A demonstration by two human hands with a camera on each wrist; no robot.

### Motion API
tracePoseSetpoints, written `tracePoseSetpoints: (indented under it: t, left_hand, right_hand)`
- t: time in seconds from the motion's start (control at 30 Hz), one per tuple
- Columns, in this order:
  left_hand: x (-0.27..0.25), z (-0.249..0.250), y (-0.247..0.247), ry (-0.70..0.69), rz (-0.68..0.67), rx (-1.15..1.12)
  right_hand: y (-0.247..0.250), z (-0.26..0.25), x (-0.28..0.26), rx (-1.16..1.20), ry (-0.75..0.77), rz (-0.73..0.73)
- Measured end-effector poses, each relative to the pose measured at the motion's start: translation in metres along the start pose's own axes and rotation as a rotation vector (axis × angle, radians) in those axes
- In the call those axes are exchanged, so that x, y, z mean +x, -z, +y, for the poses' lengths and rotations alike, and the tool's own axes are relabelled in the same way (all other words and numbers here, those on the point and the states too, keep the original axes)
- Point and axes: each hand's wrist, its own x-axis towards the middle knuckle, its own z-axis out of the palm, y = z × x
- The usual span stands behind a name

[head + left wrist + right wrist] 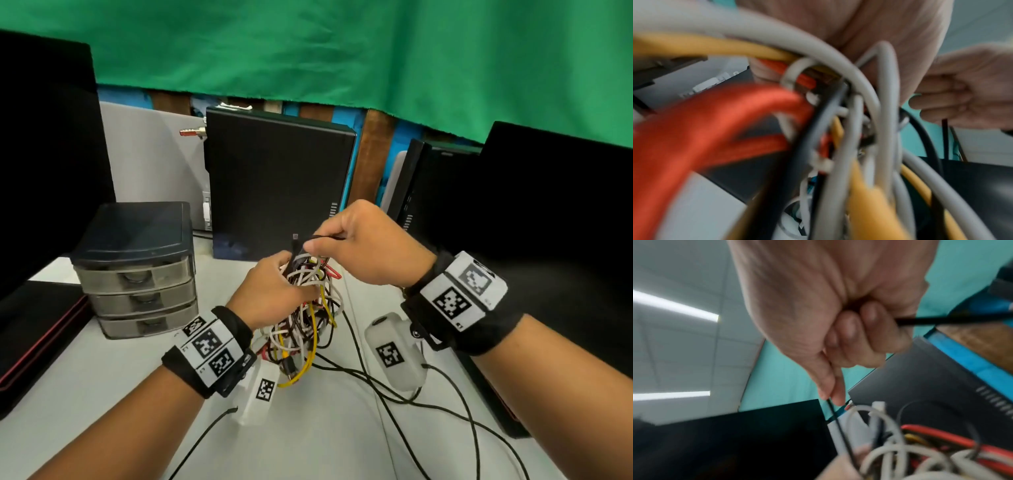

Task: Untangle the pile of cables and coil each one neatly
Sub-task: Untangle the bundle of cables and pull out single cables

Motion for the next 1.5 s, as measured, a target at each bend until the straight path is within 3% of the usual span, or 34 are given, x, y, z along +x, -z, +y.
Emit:
tracePoseSetpoints:
  t: [0.13, 0.3, 0.43, 0.57, 0.67, 0.77, 0.9, 1.03, 1.1, 1.2, 1.33, 1.43, 1.5]
  left_hand:
    - [-0.004, -0.002, -0.002, -0.022, 0.066, 0.120]
    - [-0.008, 0.005, -0.001, -0.076, 0.177, 0.388]
    - [-0.004, 0.001, 0.004, 0.012, 0.259, 0.605]
    - [-0.008, -0.001, 0.001, -0.195, 0.258, 0.739]
    - [-0.009, -0.002, -0.009, -0.321, 0.251, 0.864]
    - [-0.008, -0.003, -0.010, -0.243, 0.237, 0.782]
    - [-0.002, -0.006, 0.002, -0.120, 0.135, 0.646]
    - [-0.004, -0.032, -0.002, 0.035, -0.032, 0.693]
    - [0.002, -0.043, -0.002, 0.085, -0.043, 0.581]
    - [0.011, -0.045, 0.006, 0.147, 0.019, 0.342]
    - [0.014, -0.045, 0.017, 0.261, 0.149, 0.081]
    - [0.014, -0.039, 0.026, 0.290, 0.257, -0.108]
    - [0.014, -0.032, 0.032, 0.295, 0.265, -0.256]
  right_hand:
    - [0.003, -0.016, 0.003, 0.227, -0.078, 0.052]
    - [0.001, -0.007, 0.014, 0.331, -0.184, 0.395]
    - [0.003, 0.010, 0.018, 0.430, -0.249, 0.569]
    - [0.005, 0.023, 0.023, 0.446, -0.271, 0.552]
    - [0.010, 0.020, 0.026, 0.448, -0.307, 0.388]
    - [0.014, 0.005, 0.015, 0.374, -0.139, 0.373]
    - [0.012, -0.020, -0.004, 0.240, 0.205, 0.621]
    - [0.065, -0.042, -0.009, 0.420, 0.291, 0.971]
    - [0.094, -0.045, -0.020, 0.471, 0.308, 1.006]
    - [0.112, -0.027, -0.028, 0.433, 0.164, 0.928]
    - [0.101, 0.045, -0.013, 0.349, -0.201, 0.789]
    - [0.084, 0.105, -0.015, -0.093, -0.539, 0.539]
    - [0.058, 0.119, -0.027, -0.347, -0.647, 0.440]
